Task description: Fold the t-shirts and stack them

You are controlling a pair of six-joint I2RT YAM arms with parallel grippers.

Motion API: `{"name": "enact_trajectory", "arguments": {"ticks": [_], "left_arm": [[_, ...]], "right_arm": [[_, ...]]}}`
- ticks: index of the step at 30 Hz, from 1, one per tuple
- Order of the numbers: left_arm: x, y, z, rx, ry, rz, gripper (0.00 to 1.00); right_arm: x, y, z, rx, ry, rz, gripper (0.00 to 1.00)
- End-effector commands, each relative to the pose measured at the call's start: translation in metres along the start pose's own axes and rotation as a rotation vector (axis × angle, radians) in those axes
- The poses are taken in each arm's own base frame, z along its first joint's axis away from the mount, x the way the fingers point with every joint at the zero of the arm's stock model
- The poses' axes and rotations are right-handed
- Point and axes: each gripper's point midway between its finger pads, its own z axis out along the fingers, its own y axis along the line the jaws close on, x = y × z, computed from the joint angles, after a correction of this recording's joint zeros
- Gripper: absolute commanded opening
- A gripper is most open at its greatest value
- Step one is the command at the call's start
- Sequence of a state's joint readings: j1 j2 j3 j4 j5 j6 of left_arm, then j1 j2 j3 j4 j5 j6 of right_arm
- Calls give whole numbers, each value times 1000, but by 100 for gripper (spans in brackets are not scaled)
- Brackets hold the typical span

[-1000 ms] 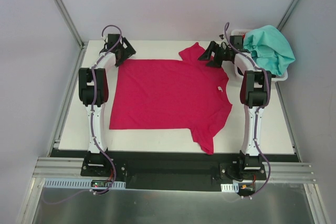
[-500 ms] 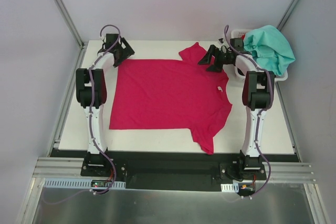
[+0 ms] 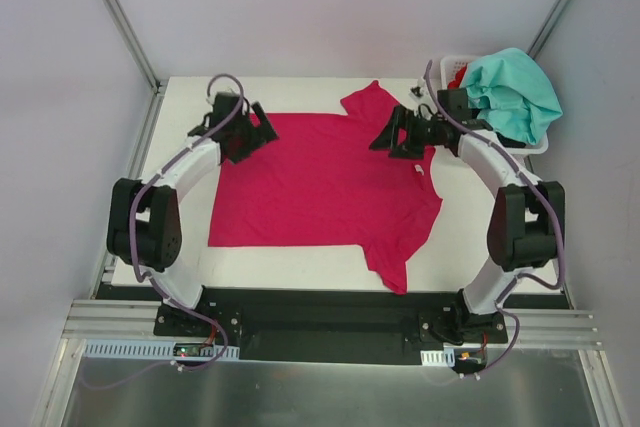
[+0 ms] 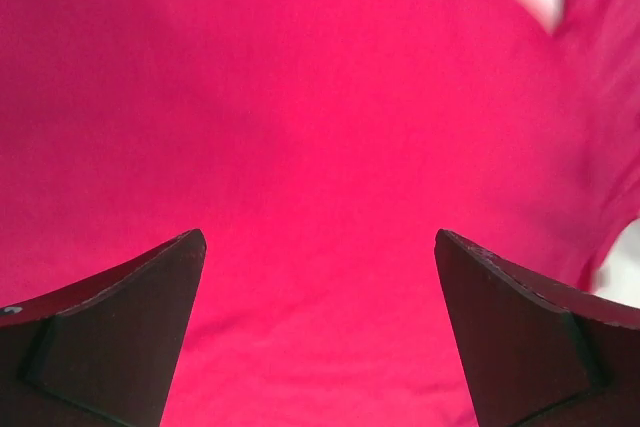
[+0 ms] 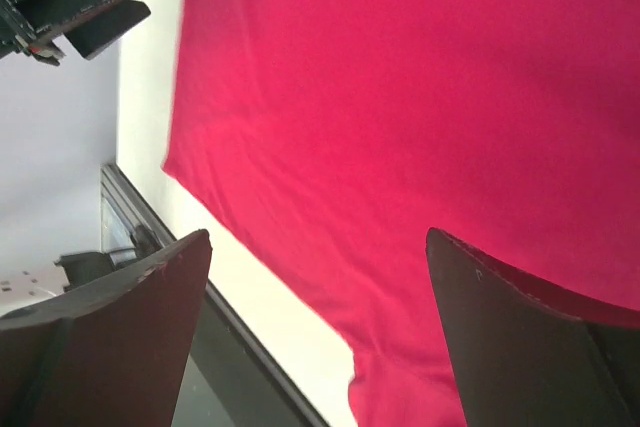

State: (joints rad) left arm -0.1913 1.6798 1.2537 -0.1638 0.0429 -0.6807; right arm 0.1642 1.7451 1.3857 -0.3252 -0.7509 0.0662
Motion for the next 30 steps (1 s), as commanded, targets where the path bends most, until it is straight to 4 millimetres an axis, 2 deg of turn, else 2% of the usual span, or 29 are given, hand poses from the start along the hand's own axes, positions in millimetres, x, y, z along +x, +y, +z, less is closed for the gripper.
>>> {"name": "enact_trajectory", "arguments": {"ticks": [1,2,3,4,6,9,10,12,14,15,16,18,19,25,27,30], "left_arm": [[83,35,-13,-103,154,7,99],[90,40,-17,-109,162,3,99],[97,45,-20,-114,171,-2,99],[105,53,-28,-122,178,-4,99],[110,60,-34,-131,174,5,99],[118,70,-43,-140,180,18,99],[120,72,-46,-141,181,19,99],[125,67,-50,-122,197,17,99],[127,64,-57,-117,191,26,99],[131,59,-59,-108,196,30,99],[131,55,-62,-96,193,33,99],[141,47,-66,-81,211,58,99],[143,44,-68,-77,217,69,99],[145,64,-70,-170,201,101,99],[146,61,-71,-155,211,96,99],[148,57,-70,-146,225,99,99]], "right_arm": [[64,-20,-8,113,87,68,92],[72,-18,-10,121,91,65,92],[92,-19,-15,133,106,74,92],[97,-20,-18,148,101,72,92],[117,-20,-24,154,112,81,92],[131,-19,-28,158,119,88,92],[141,-19,-29,158,138,96,92],[148,-16,-32,179,133,84,92],[162,-12,-35,223,172,61,91],[166,-17,-38,274,176,42,91],[175,-14,-45,305,203,27,89],[182,-22,-54,397,210,5,88],[192,-21,-60,433,235,-6,87],[237,-47,-93,659,311,-50,81],[243,-54,-104,737,304,-78,79],[258,-52,-118,804,322,-95,78]]}}
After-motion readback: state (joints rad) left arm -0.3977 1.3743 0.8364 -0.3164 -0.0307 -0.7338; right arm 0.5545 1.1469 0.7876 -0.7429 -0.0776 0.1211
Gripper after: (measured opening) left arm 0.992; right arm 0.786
